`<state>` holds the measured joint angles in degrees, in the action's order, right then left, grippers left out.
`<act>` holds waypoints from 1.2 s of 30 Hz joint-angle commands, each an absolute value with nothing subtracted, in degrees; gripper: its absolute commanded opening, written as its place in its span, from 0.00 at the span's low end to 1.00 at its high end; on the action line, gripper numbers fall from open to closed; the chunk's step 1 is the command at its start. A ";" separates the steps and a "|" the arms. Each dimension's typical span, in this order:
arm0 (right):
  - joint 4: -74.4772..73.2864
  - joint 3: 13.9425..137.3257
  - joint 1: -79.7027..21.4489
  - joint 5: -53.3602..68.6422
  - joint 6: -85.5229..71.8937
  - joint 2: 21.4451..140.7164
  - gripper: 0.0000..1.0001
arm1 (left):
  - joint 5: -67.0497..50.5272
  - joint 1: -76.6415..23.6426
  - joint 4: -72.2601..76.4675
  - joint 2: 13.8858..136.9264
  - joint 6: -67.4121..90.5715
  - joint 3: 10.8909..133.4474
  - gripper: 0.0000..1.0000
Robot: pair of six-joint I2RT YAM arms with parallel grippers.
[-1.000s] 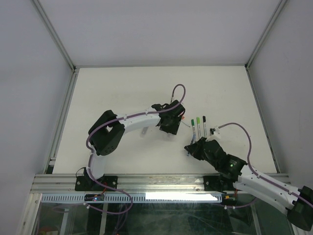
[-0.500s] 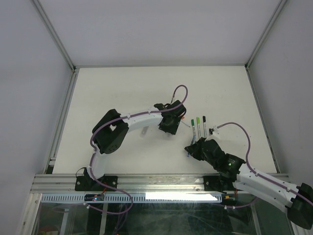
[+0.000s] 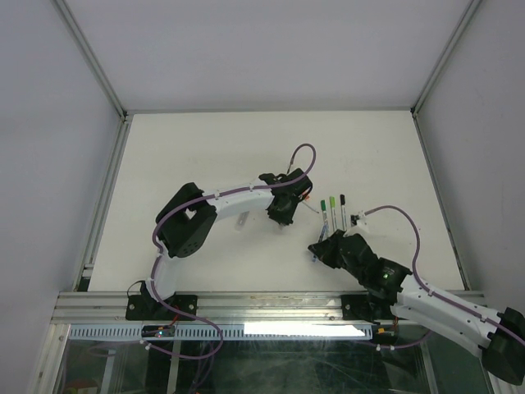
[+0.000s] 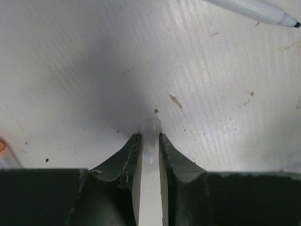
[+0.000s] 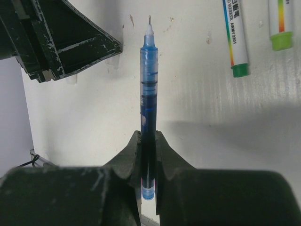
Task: Insert the pens into the pen caps
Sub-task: Insert the pen cap onto the pen.
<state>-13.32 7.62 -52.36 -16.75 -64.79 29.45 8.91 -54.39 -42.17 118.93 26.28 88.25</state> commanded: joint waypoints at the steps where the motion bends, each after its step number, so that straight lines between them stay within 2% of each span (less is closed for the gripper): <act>1: -7.54 8.29 -52.12 -16.30 -62.93 31.47 0.00 | 9.50 -54.68 -42.19 117.16 26.76 89.69 0.17; 7: 0.39 9.08 -52.16 -10.80 -58.77 38.15 0.00 | 9.19 -53.63 -40.00 113.16 28.86 89.00 0.18; 17: 26.97 7.36 -52.55 -0.64 -59.27 56.49 0.00 | 6.78 -50.57 -34.41 107.11 33.30 83.23 0.18; 36: 51.50 12.62 -53.00 8.19 -65.07 83.18 0.00 | 4.53 -50.01 -32.79 106.52 34.45 80.99 0.18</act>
